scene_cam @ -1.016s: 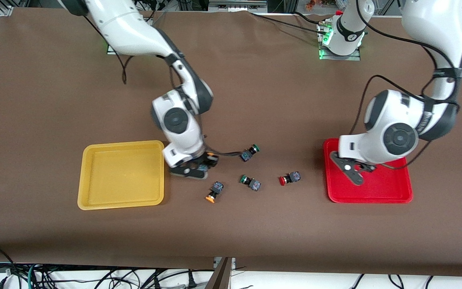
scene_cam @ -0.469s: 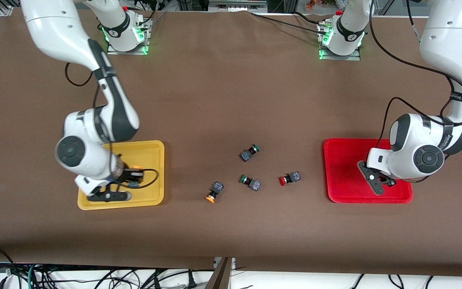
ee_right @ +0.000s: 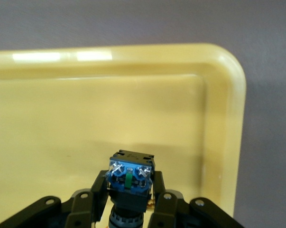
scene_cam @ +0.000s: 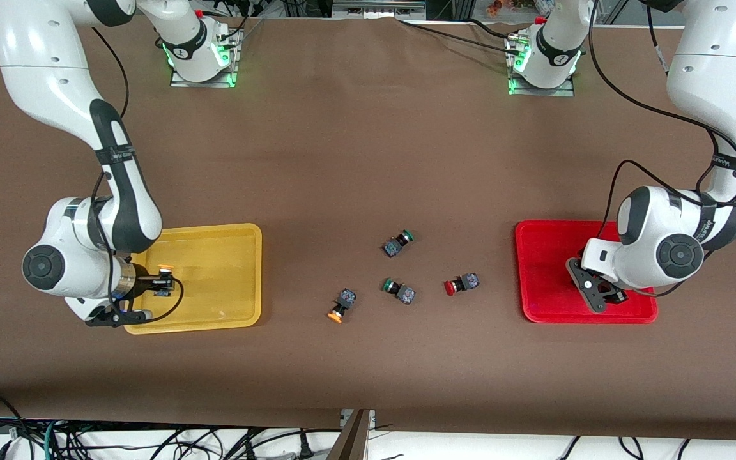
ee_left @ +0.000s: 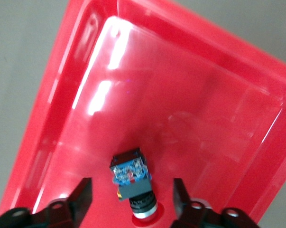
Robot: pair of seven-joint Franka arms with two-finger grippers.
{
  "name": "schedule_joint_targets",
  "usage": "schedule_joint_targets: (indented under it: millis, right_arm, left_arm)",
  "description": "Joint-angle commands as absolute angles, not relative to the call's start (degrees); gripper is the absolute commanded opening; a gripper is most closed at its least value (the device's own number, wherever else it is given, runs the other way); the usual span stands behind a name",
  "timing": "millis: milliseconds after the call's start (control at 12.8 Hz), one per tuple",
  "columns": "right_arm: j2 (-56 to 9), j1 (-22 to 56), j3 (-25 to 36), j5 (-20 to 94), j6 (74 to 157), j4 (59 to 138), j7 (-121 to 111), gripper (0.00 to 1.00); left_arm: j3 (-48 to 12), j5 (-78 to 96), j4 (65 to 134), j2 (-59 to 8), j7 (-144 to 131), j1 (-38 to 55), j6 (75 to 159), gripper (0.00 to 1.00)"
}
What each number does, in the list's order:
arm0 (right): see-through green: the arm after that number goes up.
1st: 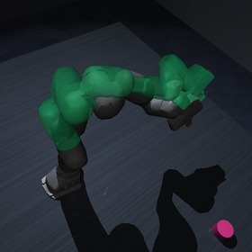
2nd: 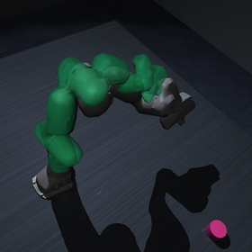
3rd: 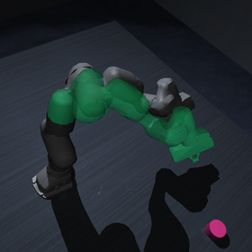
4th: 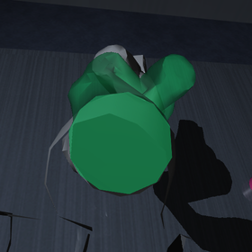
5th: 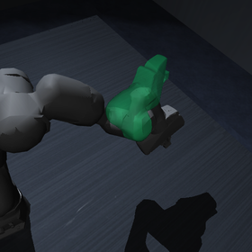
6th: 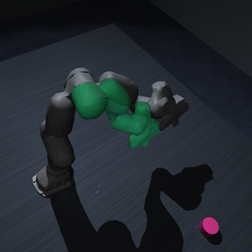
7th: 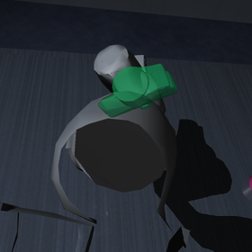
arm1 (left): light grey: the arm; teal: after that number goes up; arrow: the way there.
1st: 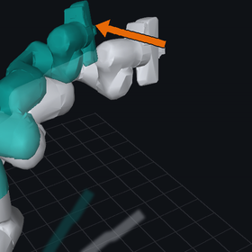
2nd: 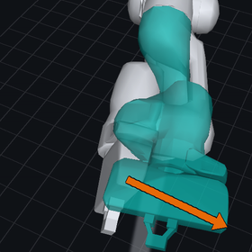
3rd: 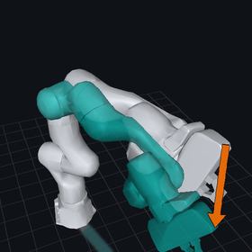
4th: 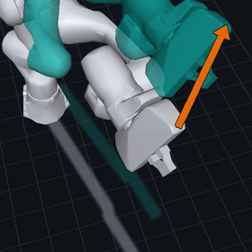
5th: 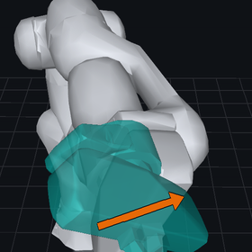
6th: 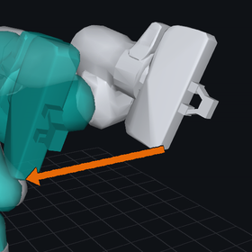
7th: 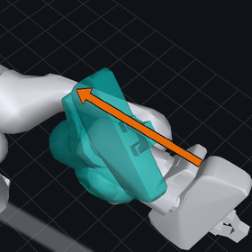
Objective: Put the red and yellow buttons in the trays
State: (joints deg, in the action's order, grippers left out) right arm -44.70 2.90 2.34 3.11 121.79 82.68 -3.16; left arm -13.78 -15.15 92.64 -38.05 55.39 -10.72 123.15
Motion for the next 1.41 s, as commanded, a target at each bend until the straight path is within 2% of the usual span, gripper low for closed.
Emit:
schedule_joint_targets:
  millis: [0,78,156,312,547,703,859,1016,1172,1328]
  right_arm:
    - [-45.3,1.7,1.4,3.6,122.1,83.5,-4.0,0.26]
    - [-45.3,1.8,1.3,3.6,122.1,83.5,-3.9,0.71]
    - [-45.1,1.5,1.3,3.6,121.6,83.1,-4.0,1.0]
    - [-44.1,0.9,0.5,3.5,121.5,82.4,-4.1,1.0]
    - [-42.5,1.9,-3.3,3.5,122.1,80.3,2.8,1.0]
    - [-42.5,3.8,-6.2,3.3,127.1,79.4,13.1,1.0]
    - [-42.5,8.2,-6.2,2.7,128.1,79.4,25.1,1.0]
    - [-43.1,13.9,-5.2,1.5,129.2,79.3,35.0,1.0]
    - [-46.0,17.6,-5.1,-0.3,136.2,78.6,43.6,1.0]
    - [-49.5,20.2,-5.0,-0.4,138.3,75.3,50.6,1.0]
  left_arm:
    - [-18.2,-15.6,90.5,-35.2,48.9,-10.3,117.4,1.0]
    - [-20.8,-15.6,89.0,-35.2,43.9,-9.8,115.2,1.0]
    - [-22.2,-15.6,88.5,-35.4,39.4,-8.9,114.5,1.0]
    - [-22.4,-14.0,87.9,-36.6,33.4,-5.5,115.6,1.0]
    - [-22.2,-11.8,78.3,-43.4,30.2,0.3,116.5,1.0]
    - [-22.3,-10.2,75.0,-49.7,32.2,0.4,124.2,1.0]
    - [-22.3,-9.1,75.8,-52.1,33.1,1.5,128.6,1.0]
    - [-22.2,-9.7,77.7,-52.1,33.0,3.2,128.5,1.0]
    - [-22.2,-9.9,81.0,-52.3,33.1,4.0,130.1,1.0]
    - [-22.2,-9.9,82.2,-52.0,34.3,3.7,131.0,1.0]
